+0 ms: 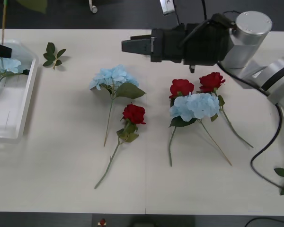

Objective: Put the red flowers into the right box and the blue flowers into the left box

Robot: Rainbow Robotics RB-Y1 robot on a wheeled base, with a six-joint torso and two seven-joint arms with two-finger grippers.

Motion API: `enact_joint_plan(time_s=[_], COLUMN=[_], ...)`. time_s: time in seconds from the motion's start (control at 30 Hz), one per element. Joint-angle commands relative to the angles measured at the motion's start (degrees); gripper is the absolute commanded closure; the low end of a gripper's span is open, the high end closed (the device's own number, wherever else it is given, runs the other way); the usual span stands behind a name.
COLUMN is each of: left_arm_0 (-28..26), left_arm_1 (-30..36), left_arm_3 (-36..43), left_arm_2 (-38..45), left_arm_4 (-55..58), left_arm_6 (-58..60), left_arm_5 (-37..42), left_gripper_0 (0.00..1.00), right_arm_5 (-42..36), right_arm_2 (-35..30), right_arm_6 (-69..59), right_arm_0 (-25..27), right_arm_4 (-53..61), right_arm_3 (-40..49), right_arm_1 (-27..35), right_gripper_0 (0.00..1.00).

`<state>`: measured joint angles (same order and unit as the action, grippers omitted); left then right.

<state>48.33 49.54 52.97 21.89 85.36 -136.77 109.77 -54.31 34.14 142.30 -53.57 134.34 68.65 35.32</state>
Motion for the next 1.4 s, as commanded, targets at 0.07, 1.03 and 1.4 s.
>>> enact_joint_plan(time_s=[0.07, 1.03, 1.4], left_arm_0=[-0.7, -7.64, -14.41], left_arm_1=[7.5, 13.39, 7.77], left_arm_3=[2.93, 3.46, 2.84], left_arm_2=[1.85, -6.68, -6.77], left_arm_4=[-8.63, -39.92, -46.07], left_arm_6=[1.6, 2.74, 8.54], left_arm_5=[0.23, -20.47, -32.33], left_gripper_0=[1.0, 1.0, 1.0], right_arm_5=[-0.09, -3.61, -3.08], right_arm_2=[9.02, 32.31, 33.45], right_arm_6=[-12.4, -33.23, -31.12], right_arm_0=[-7.78, -14.02, -13.67], right_arm_4=[-0.57, -36.87, -38.71], right_arm_3=[2.89, -6.08, -18.38], right_arm_1=[9.59, 28.23, 22.25], right_gripper_0=[0.0, 0.0, 0.0])
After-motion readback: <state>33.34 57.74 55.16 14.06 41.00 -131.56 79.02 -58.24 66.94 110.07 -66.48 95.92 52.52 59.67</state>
